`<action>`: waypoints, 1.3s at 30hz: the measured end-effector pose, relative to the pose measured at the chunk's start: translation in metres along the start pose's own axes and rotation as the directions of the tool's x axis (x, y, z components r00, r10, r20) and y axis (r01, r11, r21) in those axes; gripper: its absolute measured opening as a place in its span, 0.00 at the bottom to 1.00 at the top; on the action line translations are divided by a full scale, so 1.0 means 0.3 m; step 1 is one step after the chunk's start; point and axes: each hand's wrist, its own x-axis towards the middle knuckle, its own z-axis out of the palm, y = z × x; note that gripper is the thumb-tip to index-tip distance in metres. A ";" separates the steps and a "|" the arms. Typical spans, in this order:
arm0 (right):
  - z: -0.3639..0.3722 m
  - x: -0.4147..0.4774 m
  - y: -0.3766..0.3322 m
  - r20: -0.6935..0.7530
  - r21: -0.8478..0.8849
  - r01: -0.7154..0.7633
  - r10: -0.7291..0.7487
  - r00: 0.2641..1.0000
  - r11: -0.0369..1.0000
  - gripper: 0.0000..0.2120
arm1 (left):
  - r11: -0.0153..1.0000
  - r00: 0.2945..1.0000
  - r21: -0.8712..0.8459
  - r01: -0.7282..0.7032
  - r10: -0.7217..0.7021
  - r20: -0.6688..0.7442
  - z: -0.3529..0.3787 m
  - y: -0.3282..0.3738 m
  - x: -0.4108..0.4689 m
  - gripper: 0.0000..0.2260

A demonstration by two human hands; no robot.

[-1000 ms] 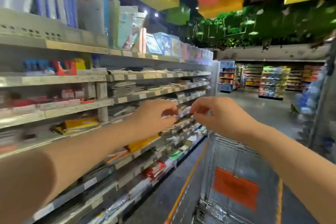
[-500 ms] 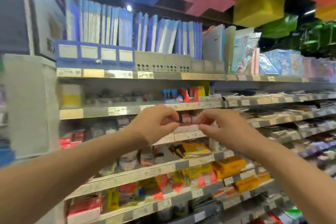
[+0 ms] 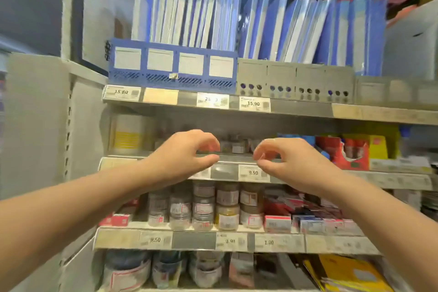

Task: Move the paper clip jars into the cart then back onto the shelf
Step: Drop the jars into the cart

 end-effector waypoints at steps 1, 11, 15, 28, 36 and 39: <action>0.017 0.054 0.041 0.007 -0.005 0.020 -0.020 1.000 1.000 0.05 | 1.000 1.000 0.016 0.022 -0.022 0.001 0.024 -0.034 0.037 0.06; 0.260 0.498 0.290 0.148 0.063 0.100 -0.109 0.983 0.993 0.07 | 0.962 0.941 0.221 0.160 -0.216 0.259 0.186 -0.377 0.293 0.21; 0.336 0.653 0.300 0.365 0.091 0.062 -0.092 0.926 0.994 0.17 | 0.942 0.827 0.209 0.263 -0.332 0.453 0.173 -0.510 0.347 0.28; 0.604 0.955 0.271 0.576 0.127 0.164 -0.208 0.791 0.978 0.39 | 0.951 0.820 0.278 0.138 -0.267 0.507 0.267 -0.694 0.436 0.32; 0.547 0.882 0.239 0.388 0.128 0.137 -0.176 0.905 0.982 0.31 | 0.967 0.867 0.167 0.192 -0.247 0.433 0.253 -0.670 0.423 0.31; 0.470 0.846 0.236 0.354 0.108 0.123 -0.154 0.923 0.987 0.26 | 0.972 0.894 0.142 0.187 -0.228 0.387 0.214 -0.602 0.427 0.28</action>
